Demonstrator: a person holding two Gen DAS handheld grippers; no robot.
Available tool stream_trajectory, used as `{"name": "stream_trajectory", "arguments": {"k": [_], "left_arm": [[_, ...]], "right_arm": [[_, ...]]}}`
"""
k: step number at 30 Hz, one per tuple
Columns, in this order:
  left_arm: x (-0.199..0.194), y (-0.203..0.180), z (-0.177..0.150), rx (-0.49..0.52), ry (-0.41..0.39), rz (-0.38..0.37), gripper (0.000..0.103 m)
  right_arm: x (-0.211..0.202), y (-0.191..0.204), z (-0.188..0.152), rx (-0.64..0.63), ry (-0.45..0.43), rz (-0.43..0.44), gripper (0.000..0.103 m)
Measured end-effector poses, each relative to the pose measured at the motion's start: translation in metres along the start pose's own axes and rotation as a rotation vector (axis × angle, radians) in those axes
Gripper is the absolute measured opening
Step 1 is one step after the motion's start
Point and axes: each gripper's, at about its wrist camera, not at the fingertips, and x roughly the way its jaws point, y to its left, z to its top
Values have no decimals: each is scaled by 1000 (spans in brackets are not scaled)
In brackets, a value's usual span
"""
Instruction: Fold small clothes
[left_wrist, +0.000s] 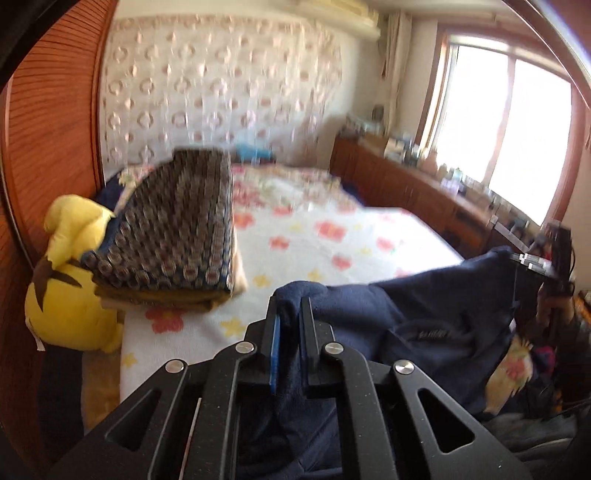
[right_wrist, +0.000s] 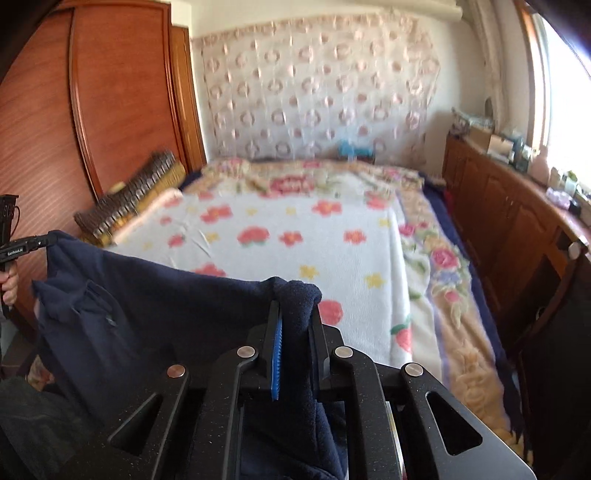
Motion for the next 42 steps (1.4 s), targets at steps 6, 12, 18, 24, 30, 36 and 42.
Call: {"name": "stream_trajectory", "arguments": {"k": [6, 12, 18, 24, 30, 36, 42], "left_arm": [[-53, -22, 25, 17, -168, -33, 9], [-97, -32, 60, 62, -307, -47, 9], [-140, -37, 75, 84, -433, -31, 9], [-165, -38, 99, 125, -530, -24, 9], [-161, -27, 129, 142, -566, 22, 9], [-102, -5, 154, 139, -485, 83, 9], [0, 26, 174, 128, -336, 166, 9]], "right_arm": [[-81, 7, 18, -24, -134, -25, 11], [-151, 15, 45, -78, -221, 12, 11], [-219, 27, 64, -133, -366, -8, 11], [-255, 37, 77, -187, -450, -33, 11], [-258, 46, 81, -224, -487, -42, 11], [-205, 28, 92, -230, -406, -34, 11], [-111, 5, 142, -205, -252, -56, 11]]}}
